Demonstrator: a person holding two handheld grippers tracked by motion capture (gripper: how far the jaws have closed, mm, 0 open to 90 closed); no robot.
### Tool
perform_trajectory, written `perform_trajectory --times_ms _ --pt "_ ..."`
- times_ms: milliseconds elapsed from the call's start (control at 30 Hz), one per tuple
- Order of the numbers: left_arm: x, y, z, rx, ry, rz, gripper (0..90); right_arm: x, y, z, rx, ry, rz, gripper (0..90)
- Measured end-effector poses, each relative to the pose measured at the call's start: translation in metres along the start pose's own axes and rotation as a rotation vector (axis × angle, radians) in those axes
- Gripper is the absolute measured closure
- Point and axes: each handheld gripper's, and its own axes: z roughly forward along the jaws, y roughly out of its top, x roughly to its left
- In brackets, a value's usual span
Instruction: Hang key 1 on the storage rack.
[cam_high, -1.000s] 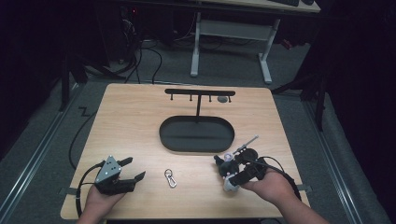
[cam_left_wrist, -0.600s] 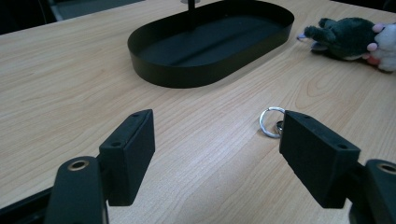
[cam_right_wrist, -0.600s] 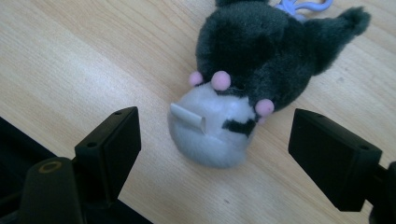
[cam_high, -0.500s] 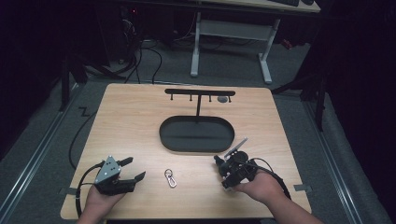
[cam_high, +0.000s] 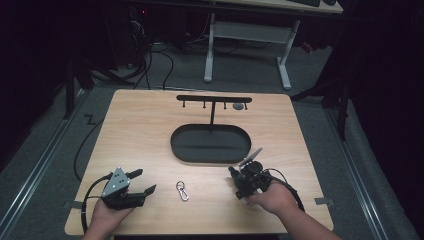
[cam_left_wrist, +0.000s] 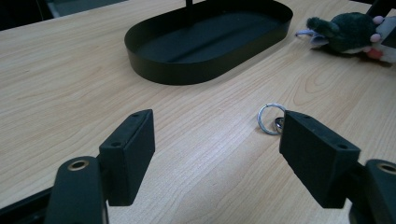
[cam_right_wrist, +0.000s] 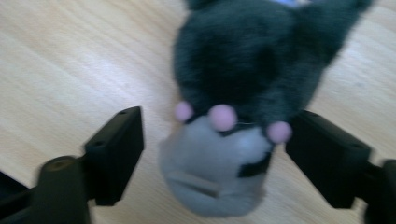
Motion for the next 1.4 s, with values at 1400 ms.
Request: perform_trajectory --times_ms 1400 --pt "0.000 0.000 0.001 0.009 -0.005 0.004 27.3 -0.019 -0.002 -0.047 -0.003 -0.088 -0.110 52.0"
